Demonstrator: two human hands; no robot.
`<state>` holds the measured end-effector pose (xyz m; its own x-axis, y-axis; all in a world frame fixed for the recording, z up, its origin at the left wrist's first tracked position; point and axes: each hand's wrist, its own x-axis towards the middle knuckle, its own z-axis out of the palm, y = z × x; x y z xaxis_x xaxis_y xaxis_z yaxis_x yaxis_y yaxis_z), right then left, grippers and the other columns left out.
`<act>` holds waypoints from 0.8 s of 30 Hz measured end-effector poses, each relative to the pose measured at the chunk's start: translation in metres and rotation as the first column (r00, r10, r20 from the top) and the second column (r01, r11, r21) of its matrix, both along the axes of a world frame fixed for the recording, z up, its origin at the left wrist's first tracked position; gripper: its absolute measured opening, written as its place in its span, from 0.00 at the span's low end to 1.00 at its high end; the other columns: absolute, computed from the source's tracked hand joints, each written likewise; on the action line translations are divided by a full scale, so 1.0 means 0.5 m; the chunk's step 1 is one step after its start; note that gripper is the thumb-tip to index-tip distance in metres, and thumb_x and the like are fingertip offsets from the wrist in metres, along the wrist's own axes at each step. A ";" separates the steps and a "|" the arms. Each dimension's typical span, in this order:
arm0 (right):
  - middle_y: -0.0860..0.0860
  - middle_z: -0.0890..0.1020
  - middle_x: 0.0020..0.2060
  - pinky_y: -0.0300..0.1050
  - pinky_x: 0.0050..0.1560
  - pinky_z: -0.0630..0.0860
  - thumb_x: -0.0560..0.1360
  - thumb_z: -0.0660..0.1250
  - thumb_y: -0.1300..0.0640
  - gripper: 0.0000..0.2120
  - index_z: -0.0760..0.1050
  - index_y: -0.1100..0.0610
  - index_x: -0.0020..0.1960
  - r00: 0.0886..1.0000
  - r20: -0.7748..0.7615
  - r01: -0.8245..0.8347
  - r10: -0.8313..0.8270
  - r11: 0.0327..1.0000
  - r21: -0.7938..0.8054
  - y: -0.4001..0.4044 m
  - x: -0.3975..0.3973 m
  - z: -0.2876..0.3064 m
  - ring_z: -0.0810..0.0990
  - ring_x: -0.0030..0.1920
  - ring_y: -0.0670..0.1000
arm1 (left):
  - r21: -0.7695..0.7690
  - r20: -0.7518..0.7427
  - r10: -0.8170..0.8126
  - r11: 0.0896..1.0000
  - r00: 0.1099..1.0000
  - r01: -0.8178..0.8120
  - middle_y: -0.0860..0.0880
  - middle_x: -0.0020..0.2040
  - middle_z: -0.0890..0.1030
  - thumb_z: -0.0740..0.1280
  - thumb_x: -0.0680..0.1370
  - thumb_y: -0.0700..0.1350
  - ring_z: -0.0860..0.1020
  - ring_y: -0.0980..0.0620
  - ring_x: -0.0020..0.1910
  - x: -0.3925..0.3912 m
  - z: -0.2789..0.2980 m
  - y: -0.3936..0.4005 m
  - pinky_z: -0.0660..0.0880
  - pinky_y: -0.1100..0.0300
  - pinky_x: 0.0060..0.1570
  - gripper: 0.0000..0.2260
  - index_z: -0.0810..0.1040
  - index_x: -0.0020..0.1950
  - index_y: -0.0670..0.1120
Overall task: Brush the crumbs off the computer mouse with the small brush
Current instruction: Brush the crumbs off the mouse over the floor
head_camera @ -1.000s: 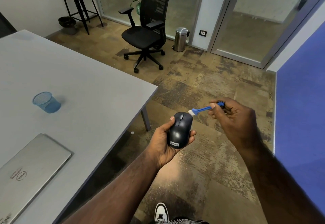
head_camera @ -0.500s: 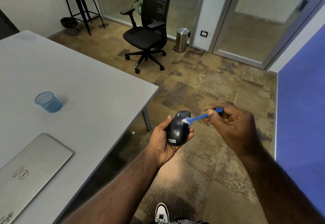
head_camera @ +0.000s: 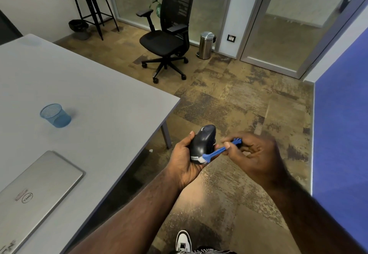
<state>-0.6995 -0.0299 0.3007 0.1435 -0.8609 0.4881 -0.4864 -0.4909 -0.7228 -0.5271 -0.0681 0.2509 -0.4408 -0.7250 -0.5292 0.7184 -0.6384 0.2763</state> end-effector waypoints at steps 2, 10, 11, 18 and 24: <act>0.50 0.86 0.41 0.45 0.36 0.84 0.77 0.70 0.61 0.06 0.82 0.57 0.54 0.996 0.047 0.080 -0.080 0.997 -0.008 -0.005 0.001 -0.001 0.86 0.39 0.43 | -0.002 0.004 -0.007 1.000 1.000 0.007 0.33 0.55 0.79 0.58 0.81 0.52 0.81 0.38 0.47 0.001 -0.001 -0.001 0.76 0.43 0.51 0.21 0.73 0.63 0.36; 0.47 0.85 0.42 0.38 0.36 0.82 0.75 0.69 0.59 0.07 0.81 0.54 0.53 0.999 0.010 0.034 -0.033 0.998 -0.049 0.001 0.015 0.011 0.85 0.39 0.41 | -0.012 0.009 0.000 1.000 1.000 0.000 0.34 0.58 0.78 0.59 0.81 0.52 0.79 0.39 0.51 0.003 0.004 -0.001 0.77 0.43 0.50 0.20 0.73 0.63 0.37; 0.47 0.85 0.42 0.37 0.36 0.82 0.75 0.69 0.60 0.07 0.82 0.55 0.52 0.999 -0.020 0.025 -0.026 0.998 -0.062 0.002 0.018 0.009 0.85 0.39 0.39 | -0.020 0.019 -0.004 1.000 1.000 0.004 0.35 0.57 0.79 0.58 0.81 0.52 0.79 0.39 0.50 0.002 0.004 0.000 0.78 0.43 0.49 0.20 0.74 0.63 0.37; 0.51 0.86 0.42 0.38 0.36 0.82 0.76 0.71 0.65 0.07 0.83 0.61 0.54 0.988 -0.009 0.156 -0.156 0.986 -0.062 -0.021 0.014 0.016 0.85 0.38 0.40 | -0.047 0.065 -0.060 0.997 0.996 0.063 0.35 0.52 0.82 0.56 0.81 0.53 0.82 0.37 0.45 0.001 0.005 0.003 0.78 0.45 0.51 0.21 0.77 0.59 0.36; 0.52 0.86 0.41 0.32 0.36 0.80 0.77 0.70 0.65 0.07 0.82 0.62 0.54 0.976 -0.063 0.204 -0.209 0.976 -0.070 -0.028 0.011 0.023 0.85 0.37 0.43 | -0.068 0.071 -0.103 0.992 0.992 0.108 0.35 0.60 0.78 0.53 0.82 0.54 0.80 0.39 0.48 0.001 0.000 0.009 0.78 0.47 0.49 0.25 0.75 0.65 0.36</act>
